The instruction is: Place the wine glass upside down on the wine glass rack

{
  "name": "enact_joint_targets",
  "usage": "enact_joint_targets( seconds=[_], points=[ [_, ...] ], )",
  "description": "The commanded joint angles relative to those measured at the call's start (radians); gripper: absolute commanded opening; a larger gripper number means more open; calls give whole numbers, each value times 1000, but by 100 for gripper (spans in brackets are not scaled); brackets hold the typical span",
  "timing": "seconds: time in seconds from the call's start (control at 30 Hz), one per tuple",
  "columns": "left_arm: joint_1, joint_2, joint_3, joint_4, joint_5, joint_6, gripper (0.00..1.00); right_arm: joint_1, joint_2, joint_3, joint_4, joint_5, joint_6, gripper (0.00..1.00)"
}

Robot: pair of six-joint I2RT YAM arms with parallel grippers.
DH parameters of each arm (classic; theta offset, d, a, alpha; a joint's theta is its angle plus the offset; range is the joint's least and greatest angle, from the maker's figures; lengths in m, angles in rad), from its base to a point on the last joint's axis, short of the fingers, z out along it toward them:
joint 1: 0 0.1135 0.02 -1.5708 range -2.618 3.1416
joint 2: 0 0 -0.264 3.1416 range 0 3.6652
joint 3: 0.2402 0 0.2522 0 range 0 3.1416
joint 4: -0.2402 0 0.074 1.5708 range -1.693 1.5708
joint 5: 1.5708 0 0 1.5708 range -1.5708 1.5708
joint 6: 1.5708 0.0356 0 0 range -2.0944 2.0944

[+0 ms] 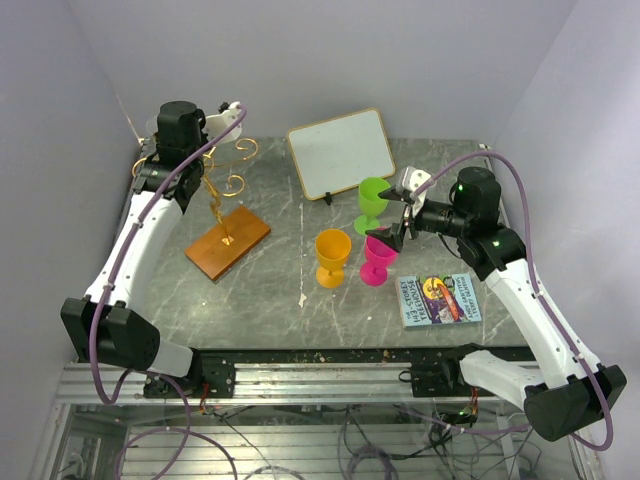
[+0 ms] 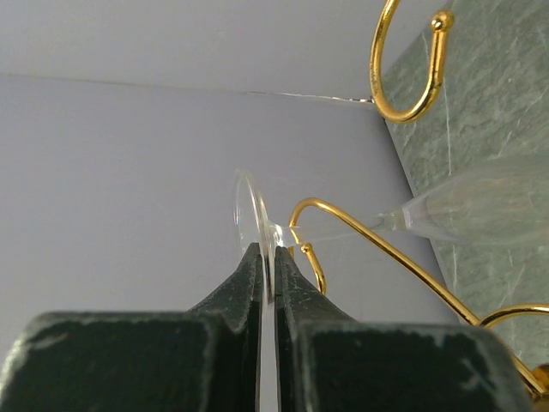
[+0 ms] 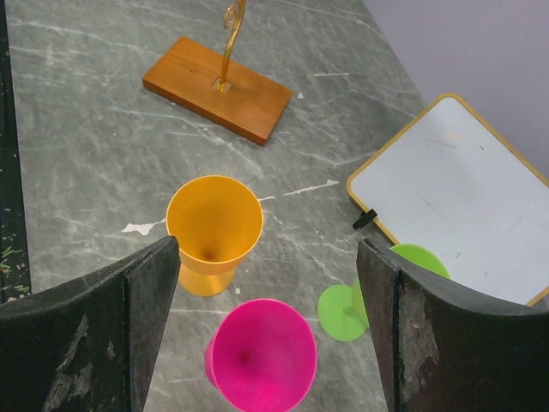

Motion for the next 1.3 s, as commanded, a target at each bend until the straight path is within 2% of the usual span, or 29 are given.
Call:
enact_joint_targets(
  seconds=[0.0,0.63,1.03,1.27],
  points=[
    [11,-6,43,-23,-57,-27,9,-2,-5,-13,17,-7,-7,84],
    [14,34,54,65,-85,-18,9,-2,-6,-15,9,-4,-19,84],
    [41,-5,20,31,-94,-31,9,-1,-1,-16,8,-5,-22,84],
    [41,-46,20,-38,-36,-54,10,-2,2,-18,9,-8,-21,84]
  ],
)
